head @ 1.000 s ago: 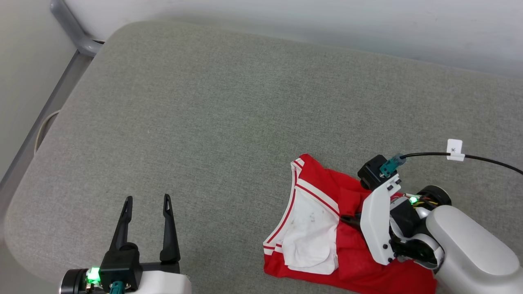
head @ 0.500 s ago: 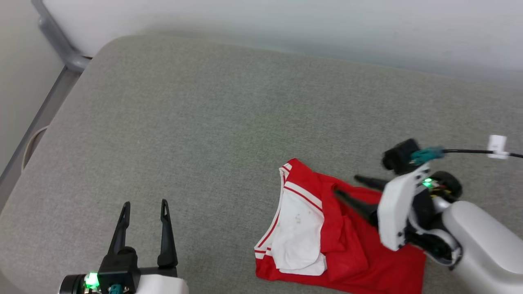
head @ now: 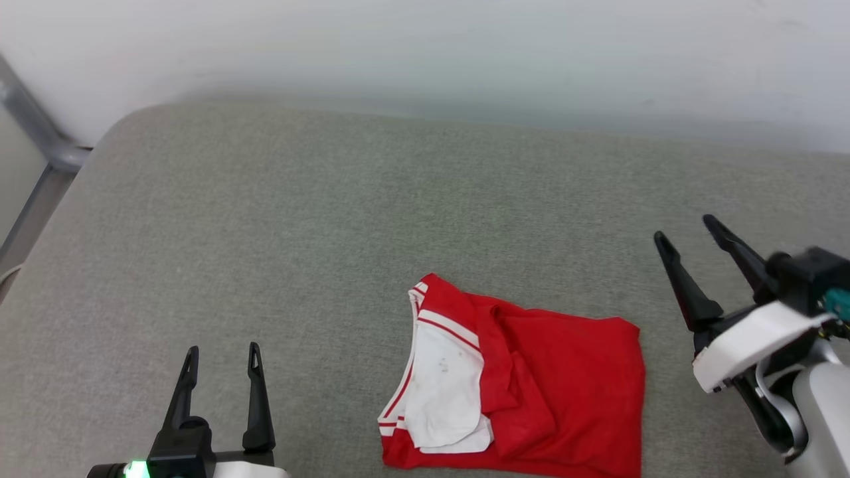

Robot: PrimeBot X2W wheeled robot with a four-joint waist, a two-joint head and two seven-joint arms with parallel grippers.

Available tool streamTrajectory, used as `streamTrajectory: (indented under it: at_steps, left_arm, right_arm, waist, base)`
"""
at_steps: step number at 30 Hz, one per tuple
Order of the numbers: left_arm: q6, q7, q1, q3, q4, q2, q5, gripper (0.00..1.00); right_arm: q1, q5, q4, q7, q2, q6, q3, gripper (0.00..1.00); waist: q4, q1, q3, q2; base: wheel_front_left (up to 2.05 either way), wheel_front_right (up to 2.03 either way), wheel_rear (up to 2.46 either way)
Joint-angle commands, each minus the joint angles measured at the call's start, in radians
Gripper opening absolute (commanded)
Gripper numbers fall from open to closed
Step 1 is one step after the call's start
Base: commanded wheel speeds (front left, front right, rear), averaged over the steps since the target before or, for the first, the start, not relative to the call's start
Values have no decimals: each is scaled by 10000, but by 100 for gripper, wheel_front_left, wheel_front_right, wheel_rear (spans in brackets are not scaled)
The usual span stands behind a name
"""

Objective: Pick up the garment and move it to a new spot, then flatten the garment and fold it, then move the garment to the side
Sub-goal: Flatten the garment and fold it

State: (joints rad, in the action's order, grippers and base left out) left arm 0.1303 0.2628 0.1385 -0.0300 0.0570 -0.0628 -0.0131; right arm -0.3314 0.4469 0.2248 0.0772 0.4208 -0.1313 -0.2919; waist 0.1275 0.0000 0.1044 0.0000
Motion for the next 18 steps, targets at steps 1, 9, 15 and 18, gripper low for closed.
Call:
streamTrajectory:
  at_steps: [1,9,15,18]
  left_arm:
    - [-39,24,118,29,-24,-62,10,100]
    - [-93,24,252,87,-15,-120,56,100]
    - [-121,24,356,68,5,-145,89,100]
    - [-139,24,363,33,-17,-162,77,100]
  right_arm:
    - [493,-681,-192,466,-478,10,655,100]
    - [1979,-2420,-1043,1446,-1923,10,2311,100]
    - [3168,-3161,-1841,1723,-2819,12,3004,100]
    - [3657,-3309,-2159,1785,-3112,10,3139,100]
  waist:
    - [-236,0,-202,0]
    - [-597,0,-552,0]
    - [-719,0,-703,0]
    - [-746,0,-742,0]
  base:
    - [0,0,0]
    - [0,0,0]
    - [0,0,0]
    - [0,0,0]
